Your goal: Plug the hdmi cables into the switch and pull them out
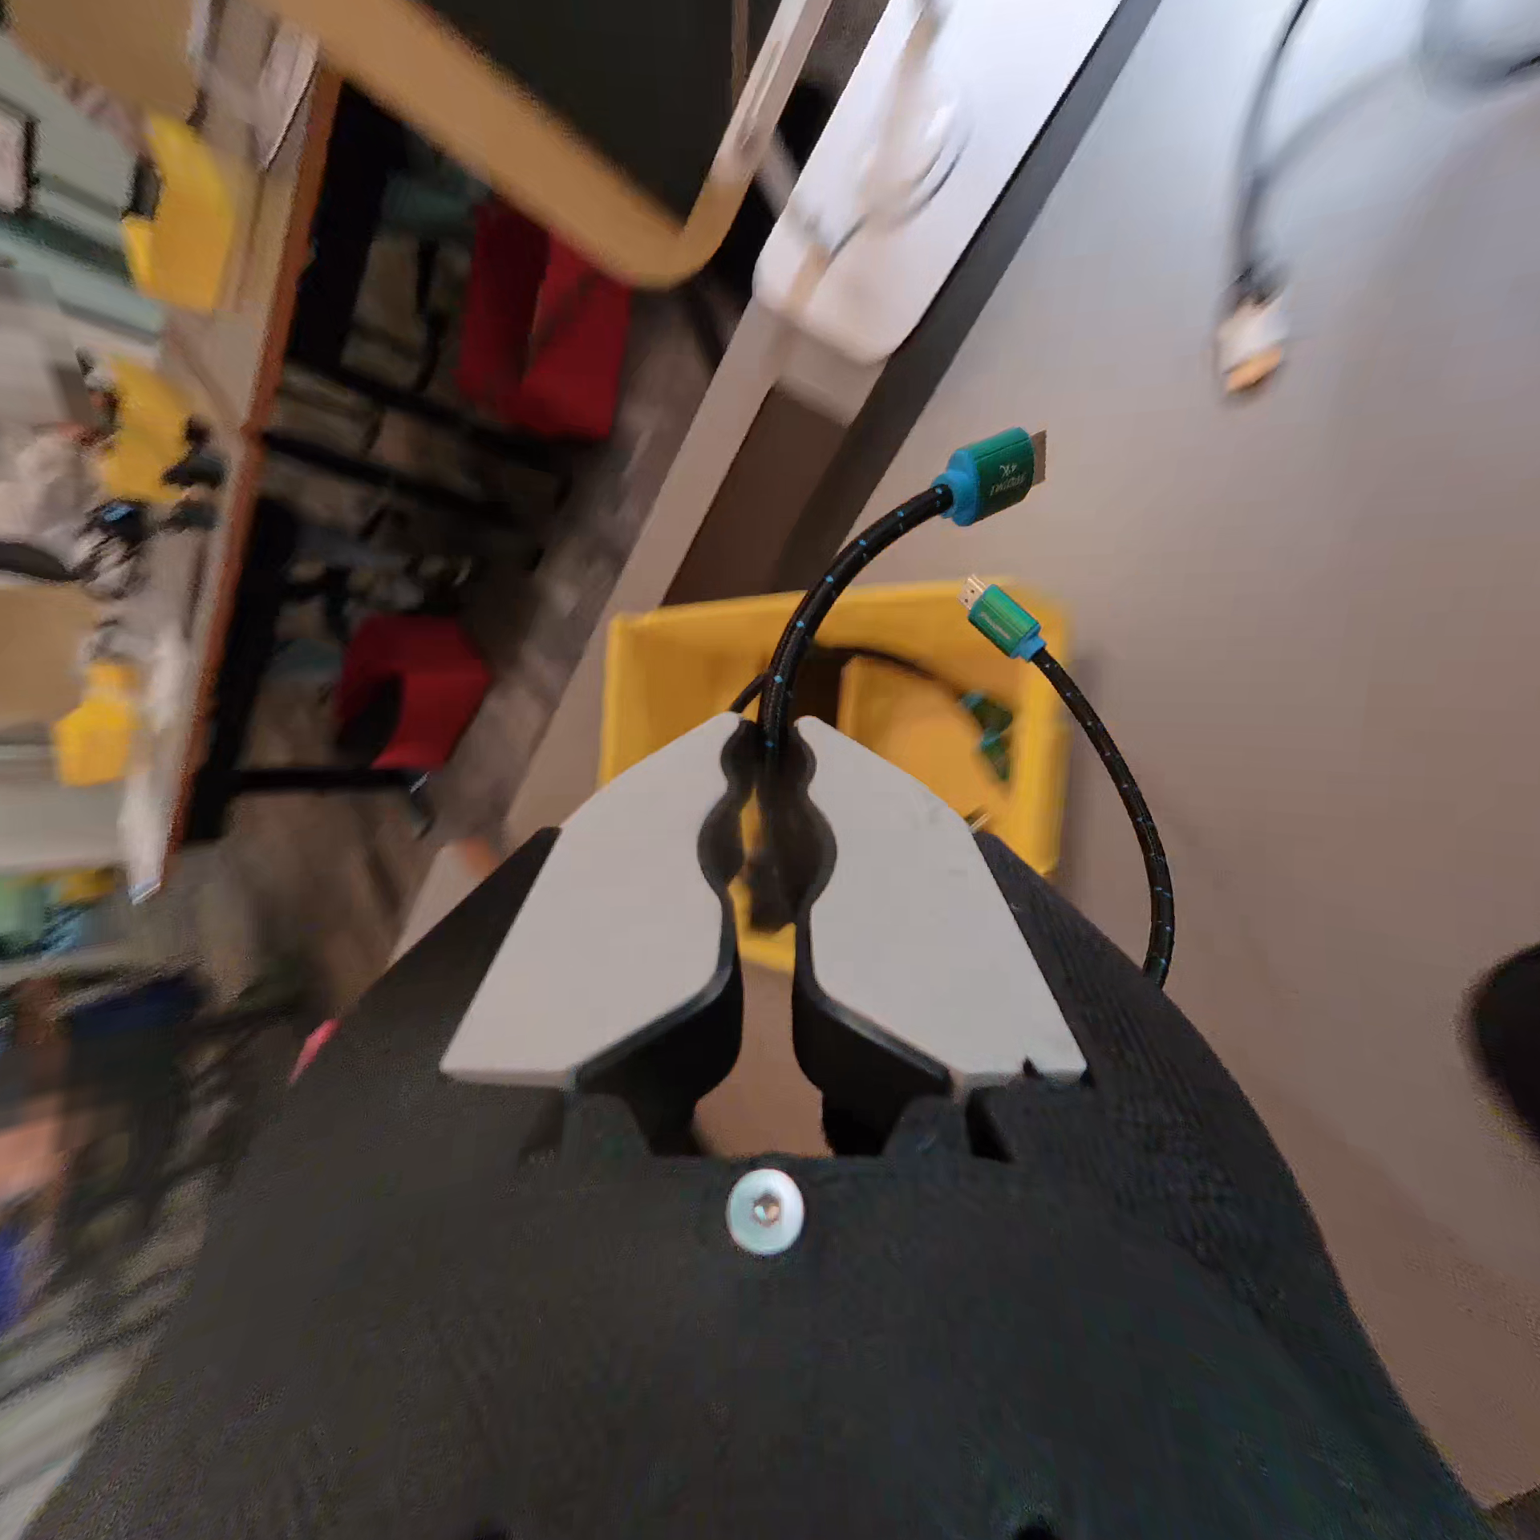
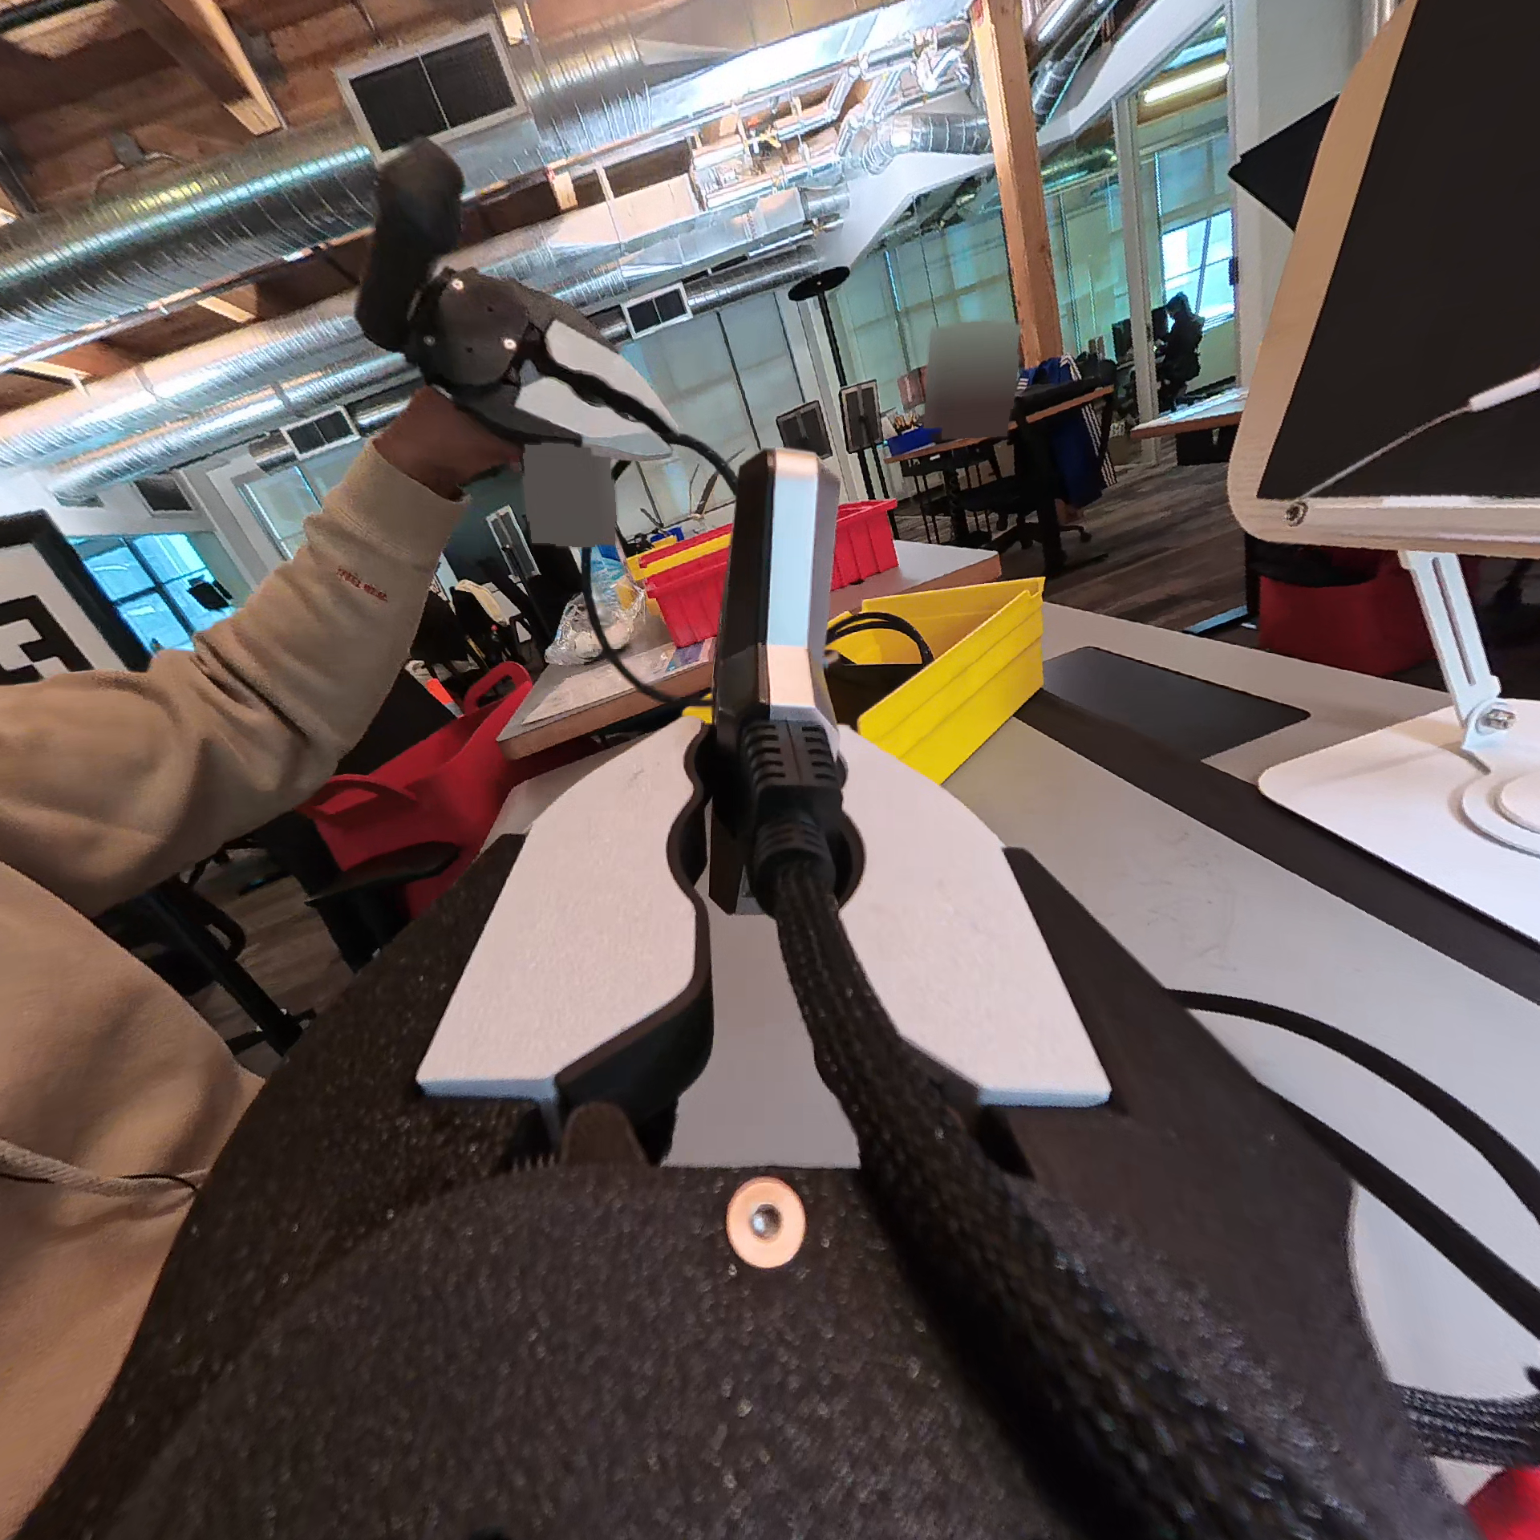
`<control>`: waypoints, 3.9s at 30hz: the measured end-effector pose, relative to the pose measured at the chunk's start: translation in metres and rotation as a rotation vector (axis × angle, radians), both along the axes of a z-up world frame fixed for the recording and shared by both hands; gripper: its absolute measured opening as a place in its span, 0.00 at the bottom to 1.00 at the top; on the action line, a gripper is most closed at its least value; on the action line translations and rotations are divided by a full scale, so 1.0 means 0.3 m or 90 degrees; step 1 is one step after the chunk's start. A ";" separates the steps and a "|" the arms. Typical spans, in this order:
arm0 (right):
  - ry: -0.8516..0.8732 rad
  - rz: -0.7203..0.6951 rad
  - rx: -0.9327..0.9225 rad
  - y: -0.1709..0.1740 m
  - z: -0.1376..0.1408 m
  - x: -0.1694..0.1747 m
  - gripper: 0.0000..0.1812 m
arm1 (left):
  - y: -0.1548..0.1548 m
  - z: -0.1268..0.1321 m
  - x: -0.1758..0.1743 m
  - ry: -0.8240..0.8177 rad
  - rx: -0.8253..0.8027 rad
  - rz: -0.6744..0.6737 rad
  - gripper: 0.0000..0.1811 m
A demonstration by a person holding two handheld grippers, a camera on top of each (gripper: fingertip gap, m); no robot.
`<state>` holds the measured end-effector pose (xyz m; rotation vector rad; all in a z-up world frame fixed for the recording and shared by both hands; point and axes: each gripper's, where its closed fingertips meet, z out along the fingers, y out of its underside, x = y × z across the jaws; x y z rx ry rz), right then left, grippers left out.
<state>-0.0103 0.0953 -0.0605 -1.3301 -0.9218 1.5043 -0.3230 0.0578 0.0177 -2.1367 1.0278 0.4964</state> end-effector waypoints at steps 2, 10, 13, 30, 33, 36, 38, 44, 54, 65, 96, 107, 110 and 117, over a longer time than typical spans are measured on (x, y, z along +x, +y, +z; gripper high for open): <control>0.002 0.006 0.008 -0.007 0.012 0.010 0.13 | -0.011 -0.028 0.138 -0.114 -0.014 -0.067 0.04; 0.012 0.026 0.050 -0.034 0.055 0.069 0.13 | -0.019 -0.376 0.579 -0.551 -0.133 -0.212 0.04; 0.019 0.028 0.046 -0.027 0.054 0.091 0.12 | -0.018 -0.560 0.654 -0.639 -0.193 -0.189 0.04; 0.019 0.041 0.035 -0.017 0.035 0.102 0.12 | -0.049 -0.800 0.660 -0.445 -0.197 -0.193 0.11; 0.019 0.045 0.034 -0.019 0.031 0.099 0.12 | -0.035 -0.834 0.706 -0.383 -0.189 -0.221 0.13; 0.014 0.057 0.033 -0.026 0.021 0.092 0.12 | -0.011 -0.868 0.763 -0.333 -0.216 -0.261 0.17; 0.011 0.077 0.033 -0.041 0.013 0.090 0.12 | -0.019 -0.902 0.804 -0.331 -0.313 -0.297 0.20; 0.001 0.119 0.033 -0.068 -0.006 0.113 0.12 | 0.022 -0.938 0.865 -0.407 -0.506 -0.376 0.19; -0.001 0.117 -0.001 -0.024 -0.051 0.127 0.12 | -0.029 -0.936 0.906 -0.472 -0.648 -0.455 0.08; 0.043 0.196 -0.024 -0.080 -0.025 0.118 0.12 | 0.015 -0.555 0.879 -0.622 -0.369 -0.421 0.07; -0.083 0.162 0.028 -0.111 -0.123 0.001 0.12 | -0.067 -0.501 0.923 -0.513 -0.330 -0.357 0.06; 0.014 0.141 0.008 -0.095 -0.047 0.015 0.12 | -0.045 -0.413 0.945 -0.695 -0.314 -0.397 0.06; 0.072 0.136 -0.007 -0.088 -0.009 0.020 0.12 | -0.044 -0.361 0.947 -0.771 -0.295 -0.427 0.06; 0.141 0.110 -0.019 -0.069 0.048 0.037 0.12 | -0.026 -0.314 0.964 -0.843 -0.246 -0.441 0.06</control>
